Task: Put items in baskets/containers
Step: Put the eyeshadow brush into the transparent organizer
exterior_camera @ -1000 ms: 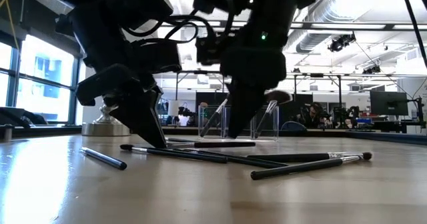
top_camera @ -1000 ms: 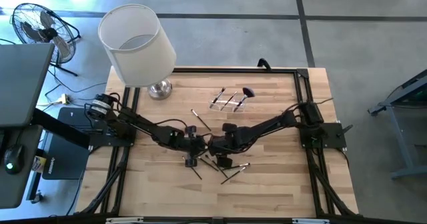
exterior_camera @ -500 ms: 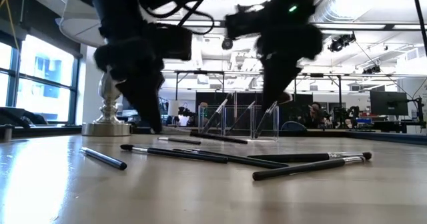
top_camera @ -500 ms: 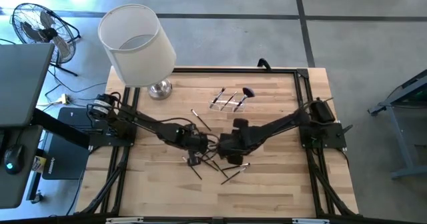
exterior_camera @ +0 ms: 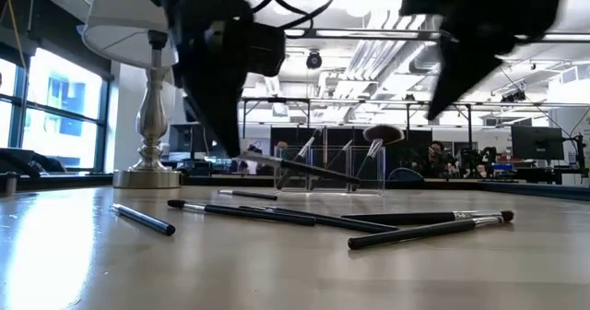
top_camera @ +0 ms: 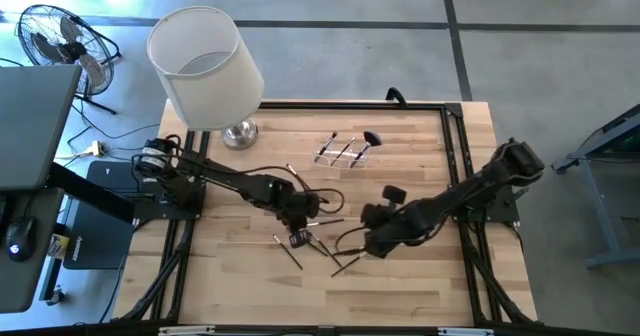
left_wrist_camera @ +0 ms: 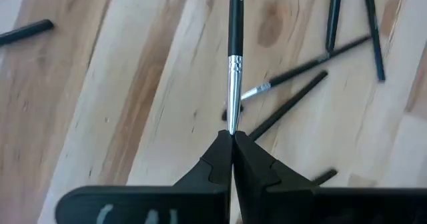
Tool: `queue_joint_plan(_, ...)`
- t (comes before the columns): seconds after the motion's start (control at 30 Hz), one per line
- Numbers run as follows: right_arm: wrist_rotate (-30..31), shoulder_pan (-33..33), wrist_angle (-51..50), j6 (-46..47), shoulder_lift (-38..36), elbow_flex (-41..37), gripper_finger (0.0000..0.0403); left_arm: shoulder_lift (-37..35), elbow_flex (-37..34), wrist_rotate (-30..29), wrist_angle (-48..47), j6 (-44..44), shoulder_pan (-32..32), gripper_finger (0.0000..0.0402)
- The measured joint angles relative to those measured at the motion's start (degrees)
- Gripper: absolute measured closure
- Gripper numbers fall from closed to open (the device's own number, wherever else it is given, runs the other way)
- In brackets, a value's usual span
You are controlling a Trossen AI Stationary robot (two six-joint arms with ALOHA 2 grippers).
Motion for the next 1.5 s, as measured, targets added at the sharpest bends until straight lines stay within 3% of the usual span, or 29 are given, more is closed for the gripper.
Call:
queue_joint_plan(0.23,-11.5,0.4,3.8,0.8,-8.8,-11.3,0.0387,0.0,2.7,0.0,2.3,-10.6,1.1,0.0401)
queue_joint_plan(0.33,-12.6,0.6,3.3,0.4,-12.4,-14.3,0.0400,0.0,3.0,-1.0,4.9,-17.9,1.5,0.0401)
queue_joint_plan(0.4,-9.5,1.5,3.3,-2.1,-14.7,-15.9,0.0399,0.0,3.0,-1.4,6.8,-21.6,2.4,0.0401)
queue_joint_plan(0.47,-2.3,3.2,4.8,-6.5,-16.9,-16.8,0.0400,0.0,3.0,-1.2,8.7,-24.5,2.9,0.0401)
queue_joint_plan(0.57,8.7,5.1,12.7,-14.9,-19.6,-19.5,0.0400,0.0,3.0,-0.1,11.4,-28.1,4.2,0.0401)
queue_joint_plan(0.63,12.2,5.3,20.3,-21.0,-20.4,-21.4,0.0394,0.0,3.0,0.1,12.7,-29.9,5.1,0.0401)
queue_joint_plan(0.83,10.2,4.0,36.1,-46.7,-19.2,-23.8,0.0363,0.0,3.0,1.8,16.3,-33.1,7.3,0.0401)
queue_joint_plan(0.97,13.3,2.4,42.1,-59.3,-18.2,-23.8,0.0334,-0.1,3.1,2.6,19.2,-33.4,7.6,0.0401)
queue_joint_plan(1.2,12.9,-1.8,43.8,-64.5,-17.9,-23.8,0.0289,-0.1,3.1,3.0,20.2,-34.6,8.3,0.0401)
queue_joint_plan(1.37,9.2,-3.1,43.5,-67.0,-17.8,-23.8,0.0277,-0.1,3.1,3.1,25.3,-35.1,8.8,0.0401)
queue_joint_plan(1.5,13.0,-3.6,43.4,-67.7,-17.8,-23.8,0.0281,-0.1,3.1,3.1,28.4,-36.0,9.1,0.0401)
